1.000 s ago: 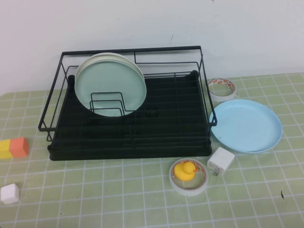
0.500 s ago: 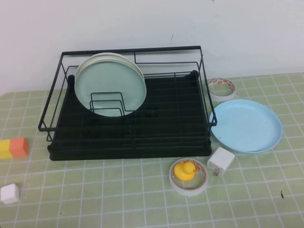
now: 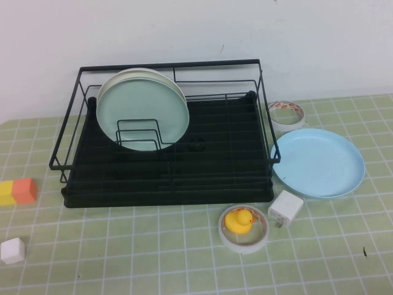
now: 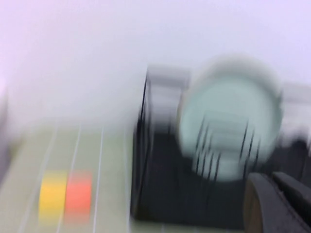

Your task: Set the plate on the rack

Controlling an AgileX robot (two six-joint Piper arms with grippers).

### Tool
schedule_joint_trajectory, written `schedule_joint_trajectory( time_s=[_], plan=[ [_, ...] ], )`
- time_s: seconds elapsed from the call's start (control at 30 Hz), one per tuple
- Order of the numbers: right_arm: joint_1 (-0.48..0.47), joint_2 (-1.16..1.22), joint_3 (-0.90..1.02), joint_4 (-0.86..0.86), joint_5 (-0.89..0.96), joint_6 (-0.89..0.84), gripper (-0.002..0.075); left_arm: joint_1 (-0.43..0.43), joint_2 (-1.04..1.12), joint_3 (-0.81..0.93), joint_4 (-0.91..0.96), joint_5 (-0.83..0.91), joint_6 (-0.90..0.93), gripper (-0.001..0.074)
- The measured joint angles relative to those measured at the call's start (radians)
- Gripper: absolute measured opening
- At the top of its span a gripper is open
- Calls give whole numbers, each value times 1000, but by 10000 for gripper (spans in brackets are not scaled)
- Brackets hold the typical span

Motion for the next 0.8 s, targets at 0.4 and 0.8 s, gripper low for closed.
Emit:
schedule_joint_trajectory(
  time_s=[0.4, 0.8],
  plan=[
    [0, 0, 5, -14, -779, -2, -2, 0, 0, 0, 2, -582, 0, -3],
    [0, 0, 1, 110, -994, -2, -2, 0, -2, -15, -134, -603, -62, -3]
  ],
)
